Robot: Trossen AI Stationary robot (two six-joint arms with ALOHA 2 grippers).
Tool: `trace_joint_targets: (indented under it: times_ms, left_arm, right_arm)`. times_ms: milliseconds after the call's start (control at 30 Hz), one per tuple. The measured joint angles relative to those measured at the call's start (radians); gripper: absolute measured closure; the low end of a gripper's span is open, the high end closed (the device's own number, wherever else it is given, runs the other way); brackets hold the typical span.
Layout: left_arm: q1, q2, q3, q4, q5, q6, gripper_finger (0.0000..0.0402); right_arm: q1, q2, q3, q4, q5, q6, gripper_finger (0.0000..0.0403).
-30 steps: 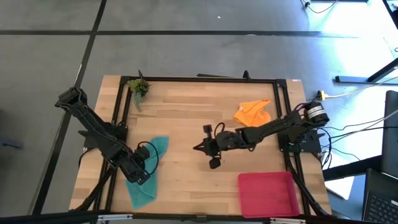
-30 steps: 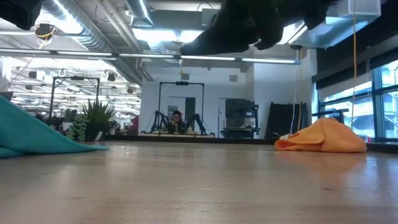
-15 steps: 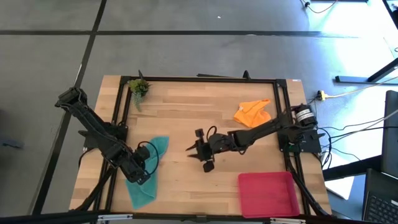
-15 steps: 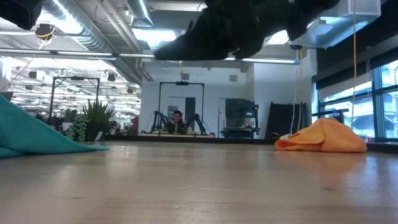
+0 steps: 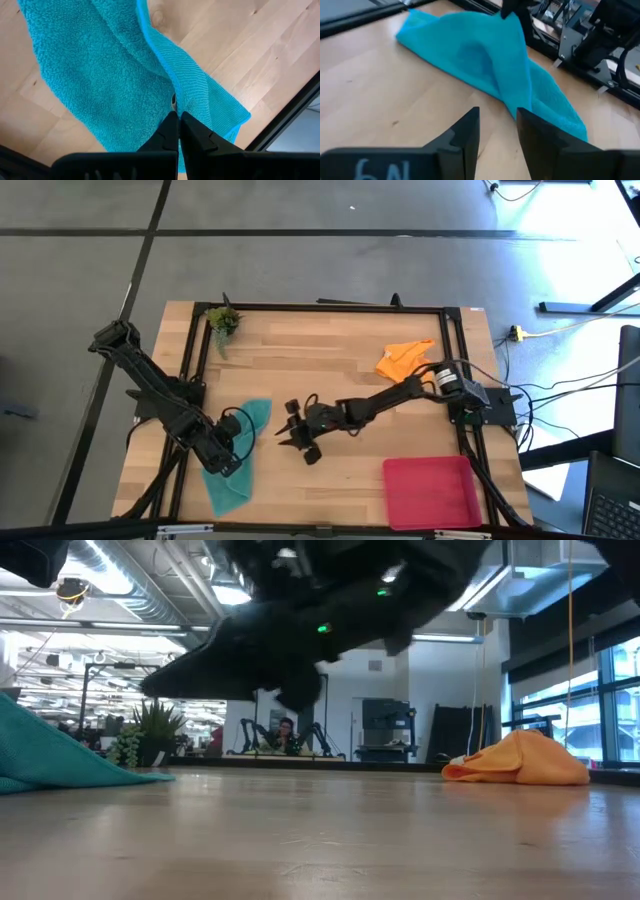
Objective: Roll microfiber towels into tight, uniform cylinder then place into a basket
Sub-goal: Fold the blue microfiber cloth
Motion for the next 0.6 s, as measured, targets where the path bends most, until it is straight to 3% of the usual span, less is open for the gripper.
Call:
trace_joint_targets:
  times_ms: [200, 600]
  left_arm:
    - [0.000, 0.000, 0.000, 0.000, 0.000, 0.000, 0.0402]
    - [0.000, 0.000, 0.000, 0.001, 0.000, -0.003, 0.0402]
  right_arm:
    - [-0.033, 0.074, 0.139, -0.115, 0.001, -0.026, 0.0283]
    - [-0.076, 0.186, 0.265, -0.119, -0.087, -0.043, 0.0283]
